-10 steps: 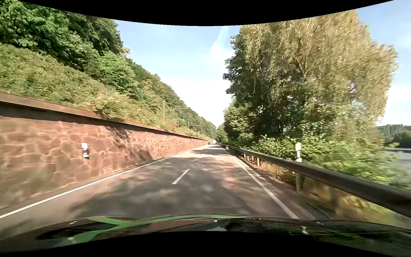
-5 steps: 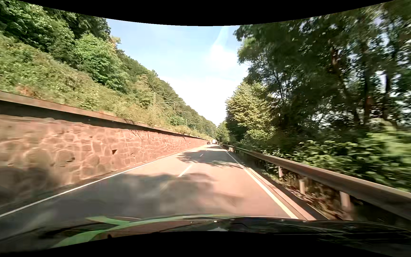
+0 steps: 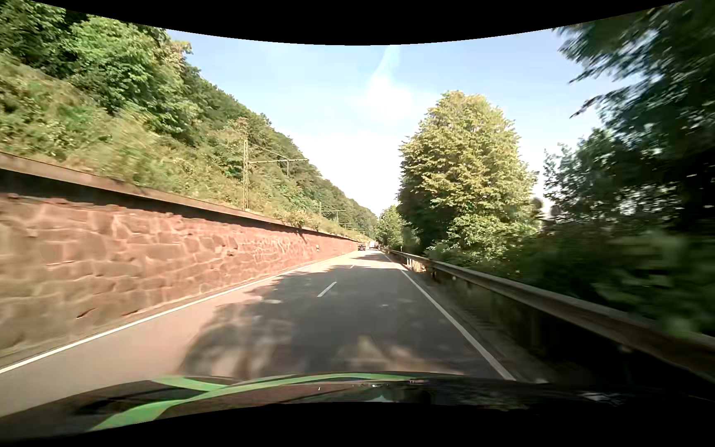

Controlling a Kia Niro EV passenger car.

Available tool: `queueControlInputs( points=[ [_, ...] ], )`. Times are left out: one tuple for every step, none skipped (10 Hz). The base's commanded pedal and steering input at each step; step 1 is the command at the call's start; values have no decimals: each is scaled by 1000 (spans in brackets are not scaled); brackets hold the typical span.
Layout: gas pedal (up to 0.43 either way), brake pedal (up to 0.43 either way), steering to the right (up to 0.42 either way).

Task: Follow the waypoints while adhering to traffic rules and regulations

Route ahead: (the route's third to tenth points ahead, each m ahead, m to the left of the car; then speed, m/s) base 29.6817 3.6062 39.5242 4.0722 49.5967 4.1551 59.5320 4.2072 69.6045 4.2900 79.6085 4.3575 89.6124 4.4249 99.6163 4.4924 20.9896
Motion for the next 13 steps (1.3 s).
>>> queueControlInputs(
  points=[
    [177, 0, -1],
    [177, 0, -1],
    [177, 0, -1],
    [177, 0, -2],
    [150, 0, -3],
    [138, 0, -3],
    [130, 0, -3],
    [130, 0, -3],
    [130, 0, -3],
    [130, 0, -4],
    [130, 0, -5],
    [138, 0, -6],
    [157, 0, -7]
  ],
)
